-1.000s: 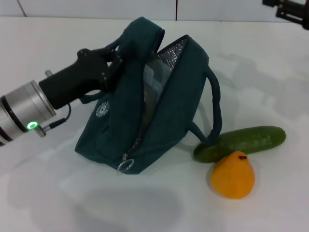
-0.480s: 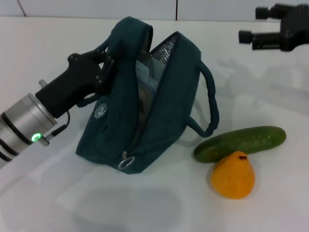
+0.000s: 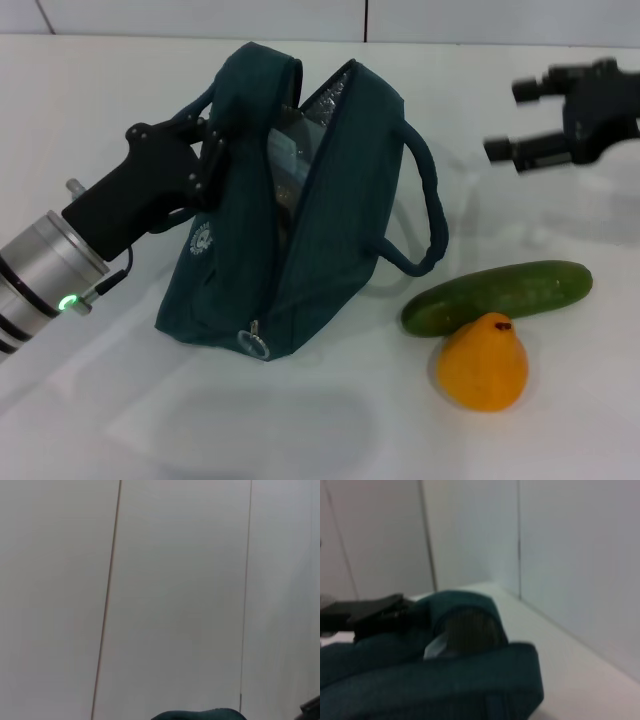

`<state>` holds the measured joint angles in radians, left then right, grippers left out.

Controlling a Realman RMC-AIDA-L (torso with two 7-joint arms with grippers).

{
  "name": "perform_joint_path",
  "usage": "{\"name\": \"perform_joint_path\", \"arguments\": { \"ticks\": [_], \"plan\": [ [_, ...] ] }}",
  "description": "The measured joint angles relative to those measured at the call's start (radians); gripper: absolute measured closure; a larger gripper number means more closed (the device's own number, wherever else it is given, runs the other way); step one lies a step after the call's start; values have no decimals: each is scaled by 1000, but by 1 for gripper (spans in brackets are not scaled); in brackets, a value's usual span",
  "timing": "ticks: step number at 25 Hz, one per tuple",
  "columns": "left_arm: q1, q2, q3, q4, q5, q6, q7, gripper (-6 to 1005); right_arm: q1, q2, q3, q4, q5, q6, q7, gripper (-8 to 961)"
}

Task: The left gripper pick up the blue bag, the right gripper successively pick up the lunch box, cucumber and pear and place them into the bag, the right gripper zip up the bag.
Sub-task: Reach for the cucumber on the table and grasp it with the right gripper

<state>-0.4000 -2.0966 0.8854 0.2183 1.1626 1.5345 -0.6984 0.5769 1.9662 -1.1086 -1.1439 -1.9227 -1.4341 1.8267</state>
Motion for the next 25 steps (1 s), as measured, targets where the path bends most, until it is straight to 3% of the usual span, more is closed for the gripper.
{"name": "perform_joint_path", "arguments": {
  "ticks": [3, 7, 19, 25],
  "plan": [
    [1, 2, 4, -1, 7, 1, 4, 960, 17, -16, 1, -4, -51, -90, 30, 93],
    [0, 0, 14, -1, 6, 1, 10, 960, 13, -15, 2, -47, -149, -159, 46, 92],
    [-22, -6, 16, -31, -17, 2, 19, 960, 61, -18, -6, -18, -292, -169, 48, 92],
    [-44, -5, 12, -55, -27, 2, 25, 959, 109, 12, -25, 10, -427, -205, 55, 89]
  ]
}}
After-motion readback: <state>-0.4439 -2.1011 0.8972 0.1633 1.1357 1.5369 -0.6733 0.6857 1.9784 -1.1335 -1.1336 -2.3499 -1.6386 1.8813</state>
